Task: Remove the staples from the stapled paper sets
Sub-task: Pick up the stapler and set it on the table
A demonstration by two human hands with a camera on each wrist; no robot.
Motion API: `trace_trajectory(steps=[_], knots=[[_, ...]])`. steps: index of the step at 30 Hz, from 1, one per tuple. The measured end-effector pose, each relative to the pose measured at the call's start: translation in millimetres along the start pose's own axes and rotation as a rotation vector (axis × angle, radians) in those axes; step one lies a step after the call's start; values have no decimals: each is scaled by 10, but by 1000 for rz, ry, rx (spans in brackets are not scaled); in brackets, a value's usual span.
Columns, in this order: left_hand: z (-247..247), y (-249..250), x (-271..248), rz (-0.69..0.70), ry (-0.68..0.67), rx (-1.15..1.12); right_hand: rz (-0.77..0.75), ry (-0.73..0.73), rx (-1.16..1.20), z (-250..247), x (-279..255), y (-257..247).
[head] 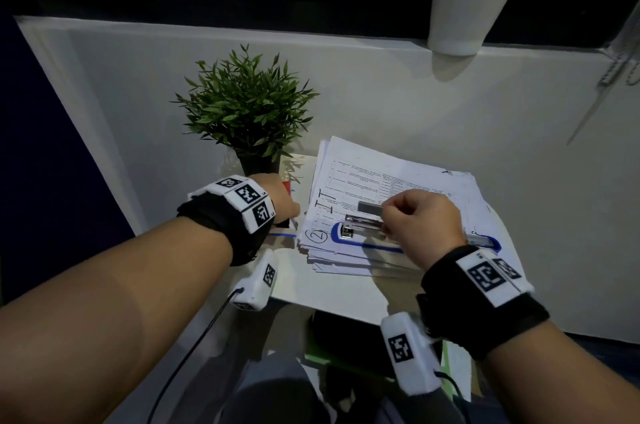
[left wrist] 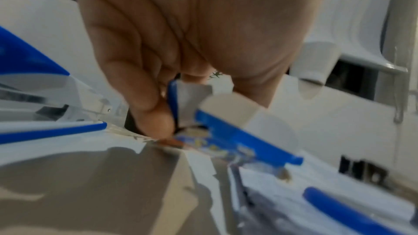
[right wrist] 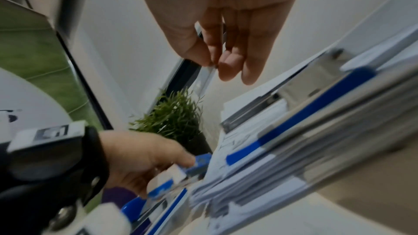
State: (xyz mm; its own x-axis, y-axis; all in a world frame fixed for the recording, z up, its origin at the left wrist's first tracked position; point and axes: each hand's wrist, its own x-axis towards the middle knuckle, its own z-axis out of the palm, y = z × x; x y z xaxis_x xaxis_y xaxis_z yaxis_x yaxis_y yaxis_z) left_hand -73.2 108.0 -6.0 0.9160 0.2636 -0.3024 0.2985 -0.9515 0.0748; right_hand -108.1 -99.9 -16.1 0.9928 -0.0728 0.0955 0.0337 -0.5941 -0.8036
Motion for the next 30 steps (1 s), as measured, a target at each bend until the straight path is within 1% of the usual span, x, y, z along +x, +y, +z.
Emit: trace_trajectory(steps=[2,4,7,9,12,14,15,16,18,19,20,21,23,25,27,30], knots=[[35,33,67,11,-13,87,27,20,17,-87,57,90],[42,62,117,23,-23,129,48,34,13,-143,106,154],[10,117,170,33,36,108,76,35,17,-168,173,204],[12,153,207,35,40,114,94,15,10,-163,210,204],[65,186,259,-7,40,134,84,-31,-26,-131,250,175],[37,191,200,26,8,100,84,-61,-14,-99,271,162],[11,180,155,40,10,92,88,-74,-4,-86,277,163],[-21,160,98,50,40,90,88,-86,6,-73,278,167],[-61,151,-64,117,142,60,90,-114,25,-43,283,187],[-51,169,-156,190,192,21,95,-130,36,-30,284,195],[-21,201,-238,270,201,-36,101,-144,48,-15,283,199],[22,233,-312,349,176,-102,109,-159,62,-2,277,198],[111,309,-393,451,108,-167,137,-182,107,24,260,197],[185,359,-392,485,105,-144,161,-189,151,41,245,197],[250,374,-357,488,115,-147,161,-195,166,57,242,202],[300,391,-345,466,156,-213,129,-217,96,83,266,211]])
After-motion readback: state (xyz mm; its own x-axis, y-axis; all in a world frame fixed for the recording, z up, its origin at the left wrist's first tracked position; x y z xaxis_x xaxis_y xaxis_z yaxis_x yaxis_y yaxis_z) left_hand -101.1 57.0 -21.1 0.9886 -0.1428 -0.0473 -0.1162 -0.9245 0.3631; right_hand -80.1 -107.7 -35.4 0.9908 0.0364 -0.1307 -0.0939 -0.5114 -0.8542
